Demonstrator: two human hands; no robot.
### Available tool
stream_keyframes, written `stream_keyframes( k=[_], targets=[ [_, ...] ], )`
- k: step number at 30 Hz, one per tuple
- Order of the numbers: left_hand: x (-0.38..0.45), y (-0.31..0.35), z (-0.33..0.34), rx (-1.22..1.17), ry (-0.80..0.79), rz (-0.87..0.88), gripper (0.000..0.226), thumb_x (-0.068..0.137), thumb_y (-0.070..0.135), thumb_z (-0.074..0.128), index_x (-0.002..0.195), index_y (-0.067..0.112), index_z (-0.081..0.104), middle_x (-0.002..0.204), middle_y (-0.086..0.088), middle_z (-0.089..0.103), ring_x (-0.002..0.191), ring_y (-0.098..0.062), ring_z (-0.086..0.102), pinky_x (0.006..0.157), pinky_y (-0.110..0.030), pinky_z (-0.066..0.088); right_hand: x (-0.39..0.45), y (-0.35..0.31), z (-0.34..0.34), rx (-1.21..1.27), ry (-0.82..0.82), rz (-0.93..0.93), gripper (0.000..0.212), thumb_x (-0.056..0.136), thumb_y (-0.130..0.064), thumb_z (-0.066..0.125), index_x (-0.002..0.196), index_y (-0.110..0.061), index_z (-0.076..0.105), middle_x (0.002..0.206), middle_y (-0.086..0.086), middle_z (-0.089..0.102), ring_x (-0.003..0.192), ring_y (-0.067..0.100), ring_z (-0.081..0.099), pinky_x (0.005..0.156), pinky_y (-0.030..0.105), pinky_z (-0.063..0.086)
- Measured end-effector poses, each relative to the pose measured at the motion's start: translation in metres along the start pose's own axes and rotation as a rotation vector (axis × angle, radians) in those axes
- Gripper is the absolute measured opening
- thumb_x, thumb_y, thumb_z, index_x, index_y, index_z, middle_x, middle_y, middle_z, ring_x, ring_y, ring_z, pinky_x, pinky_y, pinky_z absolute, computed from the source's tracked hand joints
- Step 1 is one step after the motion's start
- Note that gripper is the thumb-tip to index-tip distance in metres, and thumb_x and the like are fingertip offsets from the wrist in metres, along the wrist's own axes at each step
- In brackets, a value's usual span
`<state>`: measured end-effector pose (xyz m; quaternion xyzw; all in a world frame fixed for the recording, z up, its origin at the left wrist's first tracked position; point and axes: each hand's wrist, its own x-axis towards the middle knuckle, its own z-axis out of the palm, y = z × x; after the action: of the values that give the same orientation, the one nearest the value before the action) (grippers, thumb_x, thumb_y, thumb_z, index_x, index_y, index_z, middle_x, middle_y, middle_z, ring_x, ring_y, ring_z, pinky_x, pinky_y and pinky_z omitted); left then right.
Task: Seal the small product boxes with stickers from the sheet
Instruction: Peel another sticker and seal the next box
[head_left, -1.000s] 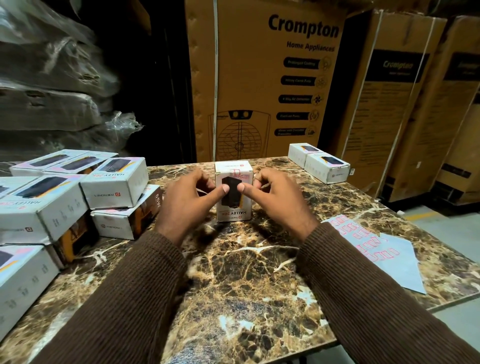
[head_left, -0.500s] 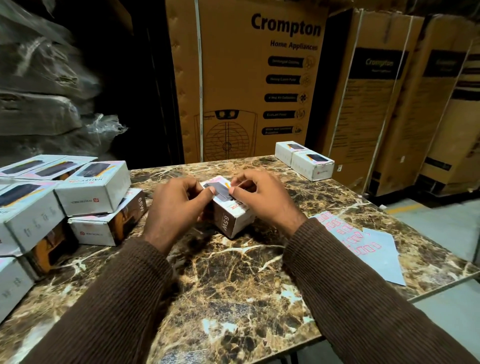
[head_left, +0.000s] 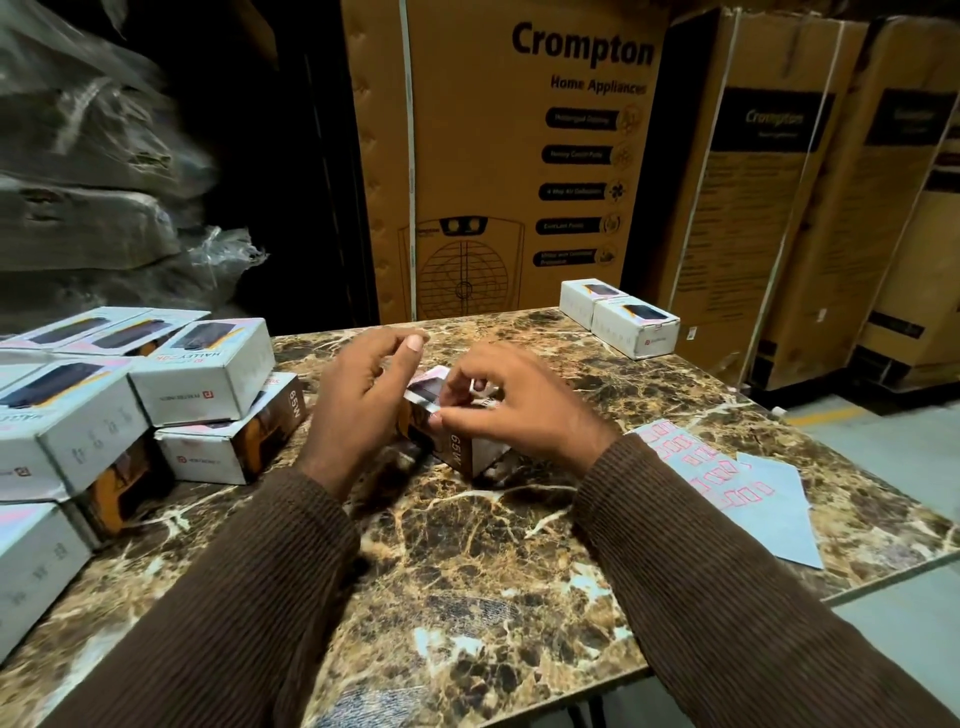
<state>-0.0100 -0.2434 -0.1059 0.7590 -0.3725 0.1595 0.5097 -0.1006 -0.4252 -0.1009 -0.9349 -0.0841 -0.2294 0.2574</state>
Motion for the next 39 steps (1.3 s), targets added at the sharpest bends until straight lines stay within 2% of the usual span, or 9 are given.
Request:
stream_keyframes(
  k=[2, 4, 7, 14, 18, 24, 29, 34, 39],
  targets=[
    [-0.002, 0.007, 0.002, -0.118, -0.156, -0.078, 0.041, 0.113, 0.047, 0.038, 0.138, 0.029, 0.066, 0.141, 0.012, 0.062, 0.119, 0.014, 0.055, 0.095, -0.019, 0.045, -0.001, 0.002, 0.002, -0.064, -0.066, -0.043, 0.038, 0.084, -0.066, 0.062, 0.1, -0.031, 0.066, 0.109, -0.017, 0.059, 0.107, 0.006, 0.048, 0.09, 0.035, 0.043],
    [-0.005, 0.015, 0.006, -0.349, -0.281, -0.24, 0.048, 0.113, 0.048, 0.03, 0.144, 0.026, 0.06, 0.134, 0.016, 0.058, 0.103, 0.025, 0.059, 0.079, -0.004, 0.048, -0.001, 0.003, 0.001, -0.089, -0.074, -0.065, 0.038, 0.083, -0.068, 0.056, 0.102, -0.036, 0.062, 0.109, -0.025, 0.054, 0.109, 0.004, 0.046, 0.096, 0.039, 0.043],
    [-0.004, 0.013, 0.009, -0.627, -0.334, -0.425, 0.057, 0.111, 0.054, 0.03, 0.141, 0.019, 0.062, 0.128, 0.004, 0.068, 0.098, 0.0, 0.075, 0.069, -0.017, 0.059, -0.003, 0.005, -0.002, -0.09, -0.054, -0.086, 0.028, 0.085, -0.061, 0.056, 0.101, -0.039, 0.061, 0.104, -0.034, 0.049, 0.104, -0.003, 0.046, 0.103, 0.046, 0.042],
    [0.007, -0.017, -0.001, -0.079, -0.115, -0.183, 0.049, 0.11, 0.058, 0.033, 0.108, 0.031, 0.073, 0.109, 0.008, 0.07, 0.103, -0.004, 0.062, 0.078, -0.027, 0.04, -0.002, 0.011, -0.011, -0.196, -0.015, 0.034, 0.014, 0.095, -0.025, 0.07, 0.1, -0.036, 0.061, 0.109, -0.022, 0.053, 0.112, 0.004, 0.044, 0.111, 0.044, 0.041],
    [0.009, -0.025, -0.003, -0.183, -0.086, -0.263, 0.054, 0.109, 0.059, 0.038, 0.102, 0.021, 0.075, 0.084, -0.008, 0.071, 0.079, -0.018, 0.064, 0.073, -0.032, 0.043, -0.004, 0.013, -0.011, -0.278, 0.112, 0.159, 0.012, 0.098, -0.022, 0.066, 0.097, -0.033, 0.061, 0.107, -0.016, 0.056, 0.108, 0.006, 0.051, 0.103, 0.037, 0.049],
    [0.007, -0.027, 0.002, -0.147, -0.07, -0.283, 0.044, 0.106, 0.059, 0.05, 0.097, 0.023, 0.075, 0.081, 0.002, 0.072, 0.072, -0.018, 0.067, 0.068, -0.034, 0.055, -0.004, 0.011, -0.008, -0.123, 0.185, 0.296, 0.012, 0.105, -0.026, 0.057, 0.116, -0.029, 0.061, 0.095, -0.008, 0.066, 0.085, 0.008, 0.064, 0.074, 0.031, 0.056],
    [0.0, -0.013, 0.005, -0.038, -0.087, -0.241, 0.046, 0.104, 0.061, 0.049, 0.106, 0.023, 0.075, 0.101, 0.003, 0.073, 0.097, -0.018, 0.068, 0.082, -0.04, 0.056, -0.005, -0.001, -0.003, -0.065, 0.145, 0.312, 0.02, 0.108, -0.036, 0.053, 0.124, -0.025, 0.057, 0.101, -0.001, 0.069, 0.093, 0.017, 0.068, 0.077, 0.035, 0.06],
    [-0.001, 0.0, 0.011, -0.281, -0.027, -0.275, 0.038, 0.107, 0.05, 0.053, 0.1, 0.017, 0.07, 0.077, 0.005, 0.069, 0.075, -0.019, 0.068, 0.074, -0.046, 0.06, -0.004, -0.018, -0.017, 0.087, 0.088, 0.333, 0.042, 0.106, -0.048, 0.052, 0.142, -0.026, 0.052, 0.123, 0.001, 0.067, 0.11, 0.018, 0.064, 0.081, 0.037, 0.056],
    [-0.004, 0.021, 0.02, -0.317, -0.024, -0.167, 0.039, 0.107, 0.052, 0.052, 0.105, 0.018, 0.07, 0.094, 0.0, 0.074, 0.088, -0.014, 0.073, 0.085, -0.047, 0.064, -0.008, -0.012, -0.05, 0.209, 0.13, 0.333, 0.039, 0.104, -0.049, 0.058, 0.138, -0.031, 0.055, 0.116, -0.004, 0.069, 0.109, 0.014, 0.065, 0.089, 0.042, 0.058]
  ],
)
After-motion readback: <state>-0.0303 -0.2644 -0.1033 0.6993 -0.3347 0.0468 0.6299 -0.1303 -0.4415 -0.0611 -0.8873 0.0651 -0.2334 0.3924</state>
